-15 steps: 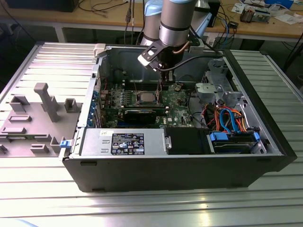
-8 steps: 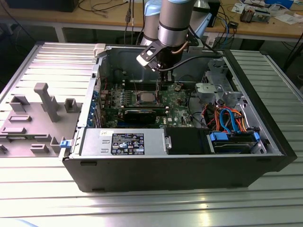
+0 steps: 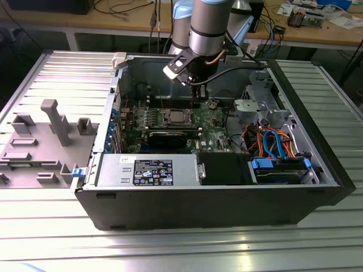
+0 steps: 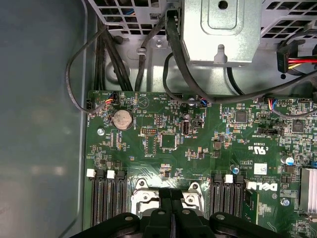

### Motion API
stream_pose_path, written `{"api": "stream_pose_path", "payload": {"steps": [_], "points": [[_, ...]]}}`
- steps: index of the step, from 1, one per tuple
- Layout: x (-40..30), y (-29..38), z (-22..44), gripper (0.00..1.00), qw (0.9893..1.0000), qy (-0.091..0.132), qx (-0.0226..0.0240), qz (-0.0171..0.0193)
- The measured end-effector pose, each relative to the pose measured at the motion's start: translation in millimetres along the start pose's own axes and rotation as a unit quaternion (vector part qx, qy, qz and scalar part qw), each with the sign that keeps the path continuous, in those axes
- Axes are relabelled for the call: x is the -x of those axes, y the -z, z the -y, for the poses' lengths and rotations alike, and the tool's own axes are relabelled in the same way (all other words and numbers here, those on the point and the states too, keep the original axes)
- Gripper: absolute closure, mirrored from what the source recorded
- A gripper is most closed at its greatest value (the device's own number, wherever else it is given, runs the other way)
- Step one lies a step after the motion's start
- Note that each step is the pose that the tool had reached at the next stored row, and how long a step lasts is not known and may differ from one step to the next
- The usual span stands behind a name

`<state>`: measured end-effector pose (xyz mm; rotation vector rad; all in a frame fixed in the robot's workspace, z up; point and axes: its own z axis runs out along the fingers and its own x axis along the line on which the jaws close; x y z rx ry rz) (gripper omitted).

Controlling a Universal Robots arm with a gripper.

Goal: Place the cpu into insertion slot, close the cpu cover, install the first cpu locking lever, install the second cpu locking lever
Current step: 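Close the cpu cover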

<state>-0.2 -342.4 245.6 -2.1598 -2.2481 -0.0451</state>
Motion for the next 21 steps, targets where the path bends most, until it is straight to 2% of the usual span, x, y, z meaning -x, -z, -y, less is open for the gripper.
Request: {"api": "stream_pose_path", "payload": {"steps": [3, 5, 7, 10, 13, 15, 19, 21], "points": [[-0.1, -1.0, 3.7, 0.89, 1.0000, 0.000, -0.0012, -0.0001], [-0.2, -3.9, 7.4, 0.89, 1.0000, 0.001, -0.0055, -0.0003], [-0.2, -5.7, 10.2, 0.89, 1.0000, 0.001, -0.0058, -0.0006], [-0.4, -10.1, 18.4, 0.89, 1.0000, 0.001, -0.0057, -0.0011], [-0.5, -17.6, 27.3, 0.89, 1.0000, 0.001, -0.0057, -0.0011], [-0.7, -22.0, 38.2, 0.89, 1.0000, 0.001, -0.0057, -0.0012], [-1.1, -26.6, 52.1, 0.89, 1.0000, 0.001, -0.0057, -0.0013], [-1.2, -28.0, 55.7, 0.89, 1.0000, 0.001, -0.0057, -0.0013]]}}
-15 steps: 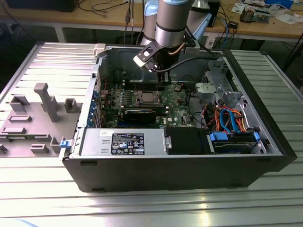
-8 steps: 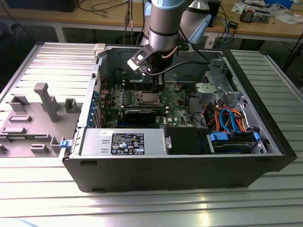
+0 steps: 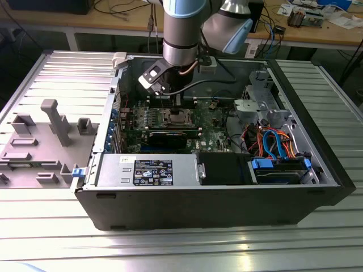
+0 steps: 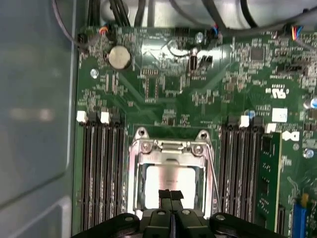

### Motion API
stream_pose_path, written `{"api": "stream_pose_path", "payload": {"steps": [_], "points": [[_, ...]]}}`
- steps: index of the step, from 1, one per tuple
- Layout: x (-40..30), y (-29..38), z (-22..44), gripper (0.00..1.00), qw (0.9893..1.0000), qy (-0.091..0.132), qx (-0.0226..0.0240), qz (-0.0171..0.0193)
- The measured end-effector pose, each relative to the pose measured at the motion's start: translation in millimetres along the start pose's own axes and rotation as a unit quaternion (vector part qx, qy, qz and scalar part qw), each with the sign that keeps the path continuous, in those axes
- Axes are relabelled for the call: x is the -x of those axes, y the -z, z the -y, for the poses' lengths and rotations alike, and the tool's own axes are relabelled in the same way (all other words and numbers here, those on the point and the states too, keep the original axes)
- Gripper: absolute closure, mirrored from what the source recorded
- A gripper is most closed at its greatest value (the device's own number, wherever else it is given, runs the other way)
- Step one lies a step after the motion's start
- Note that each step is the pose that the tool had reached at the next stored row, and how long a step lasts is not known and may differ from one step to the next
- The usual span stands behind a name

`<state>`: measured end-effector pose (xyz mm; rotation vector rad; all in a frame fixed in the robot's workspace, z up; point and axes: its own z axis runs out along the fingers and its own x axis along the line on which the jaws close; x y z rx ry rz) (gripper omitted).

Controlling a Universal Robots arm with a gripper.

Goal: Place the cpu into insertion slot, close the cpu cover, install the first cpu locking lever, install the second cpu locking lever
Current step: 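Close the cpu cover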

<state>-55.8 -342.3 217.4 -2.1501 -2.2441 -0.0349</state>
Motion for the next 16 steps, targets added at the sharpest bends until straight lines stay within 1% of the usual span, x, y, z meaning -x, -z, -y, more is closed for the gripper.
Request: {"api": "stream_pose_path", "payload": {"steps": [3, 5, 6, 9, 11, 16], "points": [[-0.2, -2.0, 5.8, 0.89, 1.0000, 0.000, 0.0000, 0.0000], [-0.2, -4.6, 8.6, 0.89, 1.0000, 0.000, 0.0000, -0.0001], [-0.2, -6.8, 11.3, 0.89, 1.0000, 0.000, 0.0000, -0.0003], [-0.2, -9.9, 13.1, 0.89, 1.0000, 0.000, 0.0000, -0.0006], [0.0, -12.1, 13.1, 0.89, 1.0000, 0.000, -0.0002, -0.0004], [-0.1, -12.7, 13.3, 0.89, 1.0000, 0.000, 0.0001, -0.0006]]}}
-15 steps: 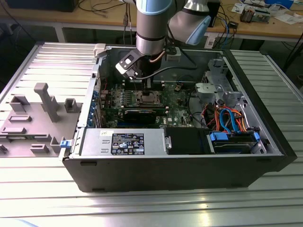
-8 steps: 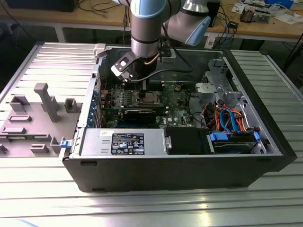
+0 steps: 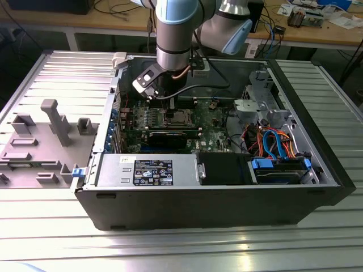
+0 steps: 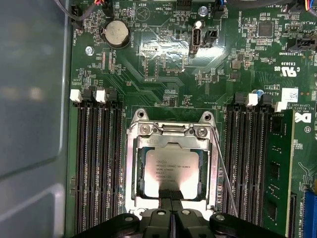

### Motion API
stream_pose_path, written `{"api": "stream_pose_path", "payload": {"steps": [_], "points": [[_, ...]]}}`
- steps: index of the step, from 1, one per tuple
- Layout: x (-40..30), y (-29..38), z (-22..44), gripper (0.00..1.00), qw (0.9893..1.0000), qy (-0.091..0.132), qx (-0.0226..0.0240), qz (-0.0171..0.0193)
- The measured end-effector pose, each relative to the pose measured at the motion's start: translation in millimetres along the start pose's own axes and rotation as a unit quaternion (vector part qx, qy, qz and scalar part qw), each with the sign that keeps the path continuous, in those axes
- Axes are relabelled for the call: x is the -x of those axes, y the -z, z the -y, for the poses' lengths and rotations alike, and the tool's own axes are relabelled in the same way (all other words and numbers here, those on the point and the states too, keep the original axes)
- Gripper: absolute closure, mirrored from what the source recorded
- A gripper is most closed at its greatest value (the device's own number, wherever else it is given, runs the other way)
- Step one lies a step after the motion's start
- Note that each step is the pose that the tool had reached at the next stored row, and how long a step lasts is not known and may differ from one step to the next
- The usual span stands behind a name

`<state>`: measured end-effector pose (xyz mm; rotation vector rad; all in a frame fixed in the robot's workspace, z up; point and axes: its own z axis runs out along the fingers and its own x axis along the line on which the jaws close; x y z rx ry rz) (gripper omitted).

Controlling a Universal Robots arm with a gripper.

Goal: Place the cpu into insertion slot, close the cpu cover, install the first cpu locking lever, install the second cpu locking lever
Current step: 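Close the cpu cover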

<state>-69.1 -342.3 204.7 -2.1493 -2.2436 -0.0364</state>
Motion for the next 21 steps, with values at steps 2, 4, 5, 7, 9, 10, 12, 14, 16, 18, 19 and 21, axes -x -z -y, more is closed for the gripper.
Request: {"api": "stream_pose_path", "payload": {"steps": [2, 4, 5, 7, 9, 10, 12, 14, 16, 18, 19, 21], "points": [[-0.2, 3.7, 0.3, 0.89, 1.0000, 0.000, 0.0007, 0.0000], [-0.3, 4.9, 0.4, 0.89, 1.0000, 0.000, 0.0013, -0.0001], [-0.3, 4.9, 0.4, 0.89, 1.0000, 0.000, 0.0013, -0.0001], [-0.2, 4.8, 0.3, 0.89, 1.0000, 0.000, 0.0012, 0.0001], [-0.1, 4.4, -1.7, 0.89, 1.0000, 0.000, 0.0012, 0.0005], [-0.1, 4.2, -3.5, 0.89, 1.0000, 0.000, 0.0012, 0.0005], [0.0, 4.0, -8.2, 0.89, 1.0000, 0.000, 0.0012, 0.0007], [0.2, 3.8, -15.1, 0.89, 1.0000, 0.000, 0.0012, 0.0010], [0.3, 3.8, -18.4, 0.89, 1.0000, 0.000, 0.0012, 0.0010], [0.4, 3.6, -21.2, 0.89, 1.0000, 0.000, 0.0012, 0.0010], [0.4, 3.6, -21.8, 0.89, 1.0000, 0.000, 0.0012, 0.0011], [0.4, 3.6, -22.0, 0.89, 1.0000, 0.000, 0.0012, 0.0011]]}}
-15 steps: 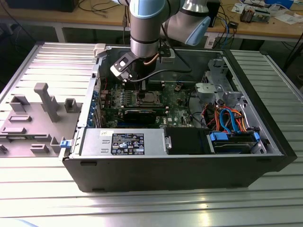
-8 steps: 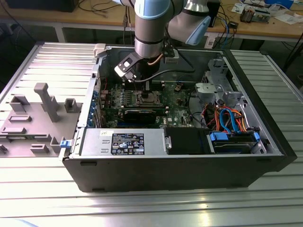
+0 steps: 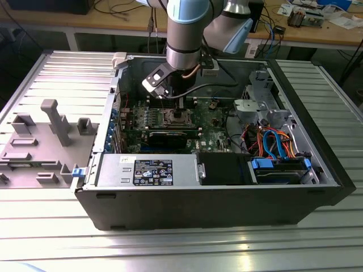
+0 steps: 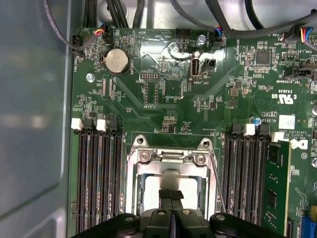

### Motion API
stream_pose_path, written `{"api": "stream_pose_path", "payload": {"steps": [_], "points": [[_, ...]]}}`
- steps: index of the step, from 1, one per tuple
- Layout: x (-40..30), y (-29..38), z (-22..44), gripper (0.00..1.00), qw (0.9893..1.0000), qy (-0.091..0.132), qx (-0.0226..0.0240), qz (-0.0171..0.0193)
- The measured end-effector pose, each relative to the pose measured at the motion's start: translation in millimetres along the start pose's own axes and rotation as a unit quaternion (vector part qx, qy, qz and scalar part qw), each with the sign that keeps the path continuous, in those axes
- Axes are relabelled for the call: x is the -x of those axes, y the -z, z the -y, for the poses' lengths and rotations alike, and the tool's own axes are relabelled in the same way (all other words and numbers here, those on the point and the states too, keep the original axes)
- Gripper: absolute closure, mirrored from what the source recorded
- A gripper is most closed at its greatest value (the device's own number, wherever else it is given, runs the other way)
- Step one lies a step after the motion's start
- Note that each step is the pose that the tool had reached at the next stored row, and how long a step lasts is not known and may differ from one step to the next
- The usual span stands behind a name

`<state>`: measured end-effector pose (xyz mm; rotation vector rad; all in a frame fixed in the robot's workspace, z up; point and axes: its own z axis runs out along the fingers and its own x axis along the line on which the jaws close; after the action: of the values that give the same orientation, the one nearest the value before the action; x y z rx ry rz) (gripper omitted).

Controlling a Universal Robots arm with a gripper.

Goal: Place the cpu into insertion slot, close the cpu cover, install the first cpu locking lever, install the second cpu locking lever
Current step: 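Install the first cpu locking lever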

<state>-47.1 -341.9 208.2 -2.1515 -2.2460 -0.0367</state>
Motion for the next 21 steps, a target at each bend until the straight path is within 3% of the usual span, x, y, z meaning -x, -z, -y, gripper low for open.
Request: {"api": "stream_pose_path", "payload": {"steps": [9, 21], "points": [[0.0, 1.8, -1.0, 0.89, 1.0000, 0.000, 0.0000, 0.0000], [-0.6, 15.0, -1.0, 0.89, 1.0000, 0.000, 0.0000, 0.0000]]}}
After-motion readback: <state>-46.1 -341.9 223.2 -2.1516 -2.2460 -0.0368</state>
